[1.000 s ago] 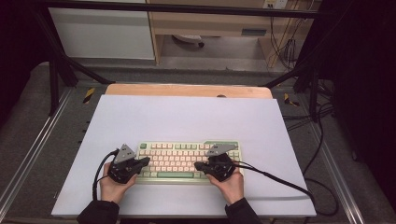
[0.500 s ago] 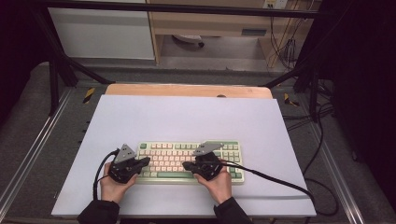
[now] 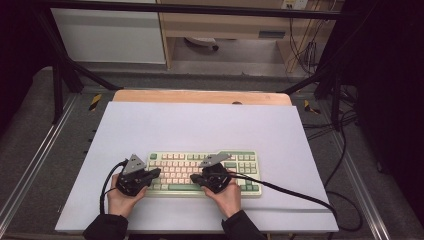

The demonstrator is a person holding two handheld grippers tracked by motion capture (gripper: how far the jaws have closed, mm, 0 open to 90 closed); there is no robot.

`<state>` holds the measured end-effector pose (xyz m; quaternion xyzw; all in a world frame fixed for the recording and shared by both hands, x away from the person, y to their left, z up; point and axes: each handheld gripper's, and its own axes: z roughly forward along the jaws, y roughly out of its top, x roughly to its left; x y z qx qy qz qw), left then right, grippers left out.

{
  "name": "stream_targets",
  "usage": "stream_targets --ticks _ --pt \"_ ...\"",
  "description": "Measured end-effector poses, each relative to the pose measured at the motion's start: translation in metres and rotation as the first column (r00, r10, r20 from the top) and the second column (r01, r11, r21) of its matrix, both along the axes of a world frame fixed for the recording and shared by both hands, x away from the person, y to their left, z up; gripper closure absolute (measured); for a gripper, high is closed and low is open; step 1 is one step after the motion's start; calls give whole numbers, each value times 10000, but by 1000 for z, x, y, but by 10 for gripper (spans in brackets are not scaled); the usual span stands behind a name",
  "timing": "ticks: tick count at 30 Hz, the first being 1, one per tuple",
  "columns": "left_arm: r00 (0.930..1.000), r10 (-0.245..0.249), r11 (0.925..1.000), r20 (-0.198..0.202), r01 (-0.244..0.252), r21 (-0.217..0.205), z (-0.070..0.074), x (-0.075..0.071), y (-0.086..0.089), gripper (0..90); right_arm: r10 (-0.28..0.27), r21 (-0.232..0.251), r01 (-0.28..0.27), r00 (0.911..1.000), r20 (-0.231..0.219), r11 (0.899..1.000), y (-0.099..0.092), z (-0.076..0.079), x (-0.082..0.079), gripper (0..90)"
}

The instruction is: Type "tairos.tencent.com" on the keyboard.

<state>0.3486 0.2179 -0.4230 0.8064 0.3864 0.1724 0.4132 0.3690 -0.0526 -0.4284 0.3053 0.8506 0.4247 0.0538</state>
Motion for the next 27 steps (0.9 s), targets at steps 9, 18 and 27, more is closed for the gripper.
stream_targets --ticks 9,18,27 --pt "10000 12 10000 4 -12 10 0 0 1 900 54 -94 -54 10000 -35 9999 0 -3 0 900" --pt "10000 18 10000 21 -18 23 0 0 0 900 51 -170 -51 10000 1 9998 1 -5 0 900" --pt "10000 4 10000 39 -5 29 0 0 0 899 15 -54 -14 9999 128 10000 -4 6 -1 900"
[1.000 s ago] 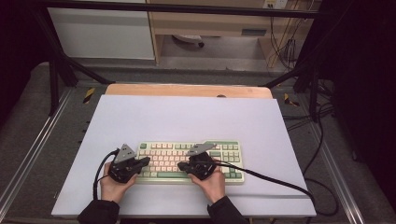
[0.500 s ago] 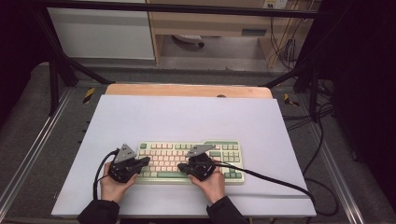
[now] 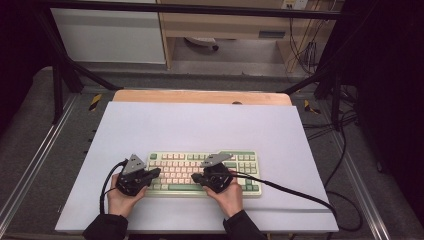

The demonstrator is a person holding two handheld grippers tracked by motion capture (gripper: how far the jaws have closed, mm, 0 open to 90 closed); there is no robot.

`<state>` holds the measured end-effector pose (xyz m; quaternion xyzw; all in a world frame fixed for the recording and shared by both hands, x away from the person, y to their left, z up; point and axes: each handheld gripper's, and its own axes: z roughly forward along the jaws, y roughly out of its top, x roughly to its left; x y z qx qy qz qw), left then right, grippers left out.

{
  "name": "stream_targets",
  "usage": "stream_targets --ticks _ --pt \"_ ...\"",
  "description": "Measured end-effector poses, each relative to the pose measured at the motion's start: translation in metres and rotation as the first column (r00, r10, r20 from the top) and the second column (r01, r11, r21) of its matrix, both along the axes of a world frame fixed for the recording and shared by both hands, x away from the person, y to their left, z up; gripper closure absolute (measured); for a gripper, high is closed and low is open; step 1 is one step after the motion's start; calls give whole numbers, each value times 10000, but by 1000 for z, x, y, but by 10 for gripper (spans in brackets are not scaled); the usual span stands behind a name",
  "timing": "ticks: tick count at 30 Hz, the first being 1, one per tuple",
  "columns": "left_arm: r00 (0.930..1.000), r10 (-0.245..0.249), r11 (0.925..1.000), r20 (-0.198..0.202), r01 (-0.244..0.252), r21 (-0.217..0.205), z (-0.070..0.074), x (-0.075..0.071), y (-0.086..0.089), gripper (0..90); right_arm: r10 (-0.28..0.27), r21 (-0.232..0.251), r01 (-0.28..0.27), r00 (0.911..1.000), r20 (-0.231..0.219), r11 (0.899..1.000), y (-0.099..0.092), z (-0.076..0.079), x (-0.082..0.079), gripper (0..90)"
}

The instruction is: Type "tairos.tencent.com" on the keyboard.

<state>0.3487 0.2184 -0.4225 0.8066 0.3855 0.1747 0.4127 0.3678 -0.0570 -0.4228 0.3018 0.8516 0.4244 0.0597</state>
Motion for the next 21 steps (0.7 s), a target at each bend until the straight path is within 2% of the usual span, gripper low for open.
stream_targets --ticks 8,21 --pt "10000 16 10000 32 -16 -50 1 0 0 900 -60 -144 61 9999 109 9999 -14 7 1 900" --pt "10000 -47 10000 39 47 -37 1 -1 -2 900 -683 -269 686 9976 105 9973 -51 10 0 900"
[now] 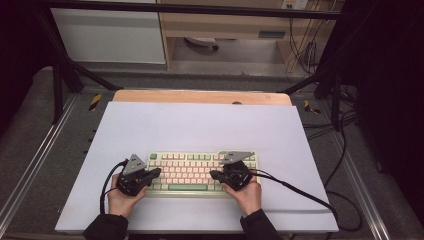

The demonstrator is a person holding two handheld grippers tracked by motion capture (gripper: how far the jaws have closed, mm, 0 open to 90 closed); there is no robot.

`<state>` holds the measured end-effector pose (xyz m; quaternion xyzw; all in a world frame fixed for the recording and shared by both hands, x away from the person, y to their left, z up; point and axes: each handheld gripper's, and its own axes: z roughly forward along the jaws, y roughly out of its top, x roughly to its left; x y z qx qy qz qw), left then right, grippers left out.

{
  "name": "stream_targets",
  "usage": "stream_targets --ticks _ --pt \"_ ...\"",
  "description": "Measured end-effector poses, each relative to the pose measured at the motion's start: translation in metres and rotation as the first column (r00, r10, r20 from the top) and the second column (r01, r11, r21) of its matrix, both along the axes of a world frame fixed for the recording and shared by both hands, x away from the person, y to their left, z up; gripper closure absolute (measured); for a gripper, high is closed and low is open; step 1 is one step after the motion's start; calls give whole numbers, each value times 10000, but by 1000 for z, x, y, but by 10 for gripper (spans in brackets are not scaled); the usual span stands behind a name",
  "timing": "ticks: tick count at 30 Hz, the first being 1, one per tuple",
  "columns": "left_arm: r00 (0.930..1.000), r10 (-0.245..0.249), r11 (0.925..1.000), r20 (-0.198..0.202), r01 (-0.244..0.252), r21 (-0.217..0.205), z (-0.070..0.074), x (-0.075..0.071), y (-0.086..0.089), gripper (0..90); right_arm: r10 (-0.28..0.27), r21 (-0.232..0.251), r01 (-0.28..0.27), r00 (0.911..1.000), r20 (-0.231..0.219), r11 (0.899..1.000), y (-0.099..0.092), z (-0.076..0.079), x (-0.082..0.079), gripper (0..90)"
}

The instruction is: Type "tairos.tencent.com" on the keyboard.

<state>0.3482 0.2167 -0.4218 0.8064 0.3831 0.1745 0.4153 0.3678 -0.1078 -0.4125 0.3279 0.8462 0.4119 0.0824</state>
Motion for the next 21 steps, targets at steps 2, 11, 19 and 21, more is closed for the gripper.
stream_targets --ticks 2,11,19,21 --pt "10000 -25 10000 -10 25 -3 0 0 -1 900 -88 39 88 10000 -8 10000 -5 0 0 900" --pt "9999 -101 9999 -8 101 -43 1 -1 -4 899 -340 149 340 9994 -52 9993 -20 -3 -1 900" --pt "9995 -304 9995 -52 304 -11 0 -2 -12 900 -380 244 381 9993 -54 9990 -25 -4 -2 900" --pt "9993 -376 9993 -72 376 1 0 -2 -15 899 -376 221 377 9993 -36 9990 -25 -4 -2 900"
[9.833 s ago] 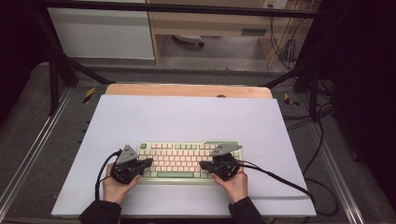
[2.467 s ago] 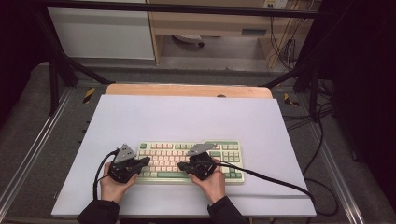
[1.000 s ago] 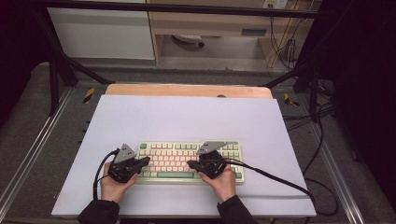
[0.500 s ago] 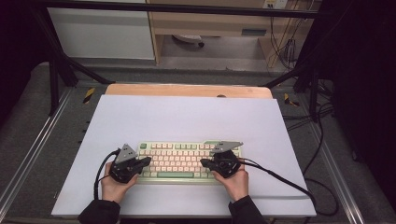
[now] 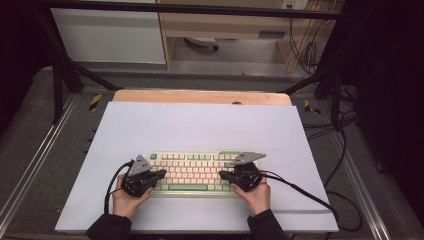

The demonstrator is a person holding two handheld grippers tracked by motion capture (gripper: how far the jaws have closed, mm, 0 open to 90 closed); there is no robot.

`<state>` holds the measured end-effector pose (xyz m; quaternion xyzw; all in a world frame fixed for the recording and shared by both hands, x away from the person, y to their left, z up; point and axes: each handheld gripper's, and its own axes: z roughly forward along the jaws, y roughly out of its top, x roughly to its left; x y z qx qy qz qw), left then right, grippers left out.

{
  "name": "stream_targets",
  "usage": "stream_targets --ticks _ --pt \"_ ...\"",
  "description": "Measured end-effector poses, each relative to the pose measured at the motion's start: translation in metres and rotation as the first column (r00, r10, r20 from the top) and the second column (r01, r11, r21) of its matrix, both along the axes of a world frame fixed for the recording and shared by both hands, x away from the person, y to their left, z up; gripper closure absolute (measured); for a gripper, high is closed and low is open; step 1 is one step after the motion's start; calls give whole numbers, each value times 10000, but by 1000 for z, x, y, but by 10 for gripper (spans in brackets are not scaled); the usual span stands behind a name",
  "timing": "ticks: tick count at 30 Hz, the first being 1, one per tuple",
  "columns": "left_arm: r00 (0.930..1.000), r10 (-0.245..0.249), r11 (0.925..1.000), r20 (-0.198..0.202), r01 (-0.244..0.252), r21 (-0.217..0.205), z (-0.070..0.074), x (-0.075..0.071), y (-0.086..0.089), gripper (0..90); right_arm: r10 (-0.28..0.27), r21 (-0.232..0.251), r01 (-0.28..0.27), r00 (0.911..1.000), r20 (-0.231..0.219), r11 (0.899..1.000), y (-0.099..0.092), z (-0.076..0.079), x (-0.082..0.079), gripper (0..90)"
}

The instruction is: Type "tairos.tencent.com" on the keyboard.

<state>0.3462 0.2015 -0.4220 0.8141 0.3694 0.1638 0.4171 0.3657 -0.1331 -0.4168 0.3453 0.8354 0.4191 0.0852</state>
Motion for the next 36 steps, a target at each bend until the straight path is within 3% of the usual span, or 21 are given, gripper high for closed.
stream_targets --ticks 17,36 --pt "9984 -527 9984 -203 532 207 -7 1 -28 900 -114 57 114 9999 -55 9999 -6 -2 -1 900" --pt "9978 -593 9977 -289 602 310 -11 1 -30 900 -121 55 121 9999 -75 9999 -6 -2 -1 900"
